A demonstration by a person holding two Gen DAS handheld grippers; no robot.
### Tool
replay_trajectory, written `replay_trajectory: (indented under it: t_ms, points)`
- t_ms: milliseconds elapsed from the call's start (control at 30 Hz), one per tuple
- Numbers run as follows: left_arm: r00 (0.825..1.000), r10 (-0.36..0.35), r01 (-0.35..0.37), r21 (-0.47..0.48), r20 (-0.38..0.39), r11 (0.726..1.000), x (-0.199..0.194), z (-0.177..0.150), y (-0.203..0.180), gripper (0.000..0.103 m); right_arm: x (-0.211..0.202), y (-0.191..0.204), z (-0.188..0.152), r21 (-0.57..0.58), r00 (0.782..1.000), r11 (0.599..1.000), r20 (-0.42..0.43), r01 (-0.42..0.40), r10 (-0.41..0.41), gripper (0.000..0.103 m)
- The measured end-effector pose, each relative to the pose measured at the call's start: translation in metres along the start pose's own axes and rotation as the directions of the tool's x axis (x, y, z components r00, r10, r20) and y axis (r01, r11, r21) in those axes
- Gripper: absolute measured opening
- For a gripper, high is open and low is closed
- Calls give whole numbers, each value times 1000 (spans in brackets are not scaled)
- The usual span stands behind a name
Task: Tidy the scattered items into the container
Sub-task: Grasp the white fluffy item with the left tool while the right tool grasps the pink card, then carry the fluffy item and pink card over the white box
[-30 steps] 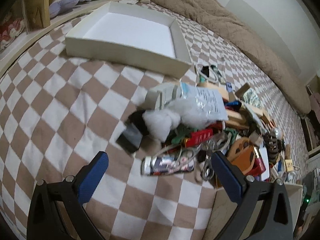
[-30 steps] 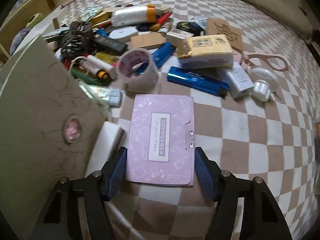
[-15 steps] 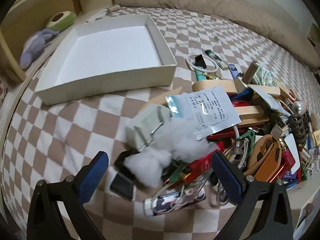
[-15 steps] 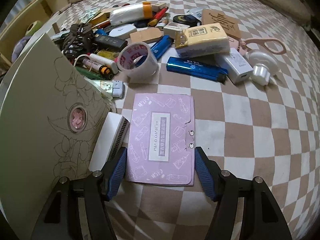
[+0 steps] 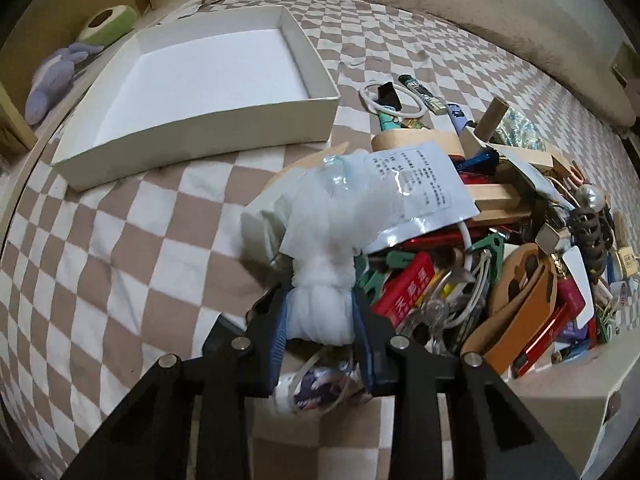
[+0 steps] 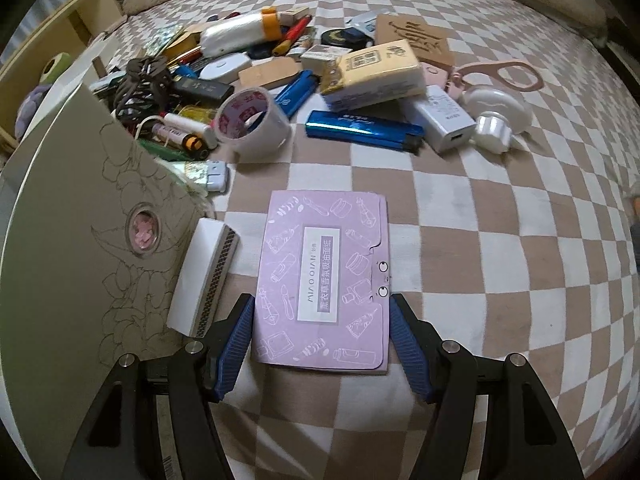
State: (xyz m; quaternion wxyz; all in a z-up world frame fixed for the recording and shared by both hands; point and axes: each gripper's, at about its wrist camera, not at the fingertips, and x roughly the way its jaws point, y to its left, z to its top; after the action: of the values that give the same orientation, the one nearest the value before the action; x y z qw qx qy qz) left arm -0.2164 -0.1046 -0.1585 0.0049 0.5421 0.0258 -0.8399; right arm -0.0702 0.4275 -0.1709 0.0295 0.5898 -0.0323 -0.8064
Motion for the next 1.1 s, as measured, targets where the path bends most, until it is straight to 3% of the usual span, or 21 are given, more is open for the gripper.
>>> replay_trajectory:
  t_ms: [200, 367, 633, 800, 1100]
  points:
    - [999, -1, 3, -50, 41, 999, -20, -10, 10, 29, -3, 2, 6, 29, 1000, 999, 22, 17, -18, 67]
    - [996, 5, -2, -33, 85, 999, -43, -18, 3, 29, -10, 11, 21, 34, 997, 999, 61, 42, -44, 67]
    - [990, -50, 58, -60, 128, 997, -80, -28, -7, 29, -57, 21, 25, 21, 984, 998, 166, 55, -58, 67]
    - [983, -78, 87, -44, 167, 995, -105, -31, -18, 29, -85, 47, 37, -19, 965, 999, 260, 36, -30, 67]
    - [961, -167, 167, 21, 219, 986, -149, -39, -44, 29, -122, 82, 35, -68, 944, 997, 327, -28, 49, 67]
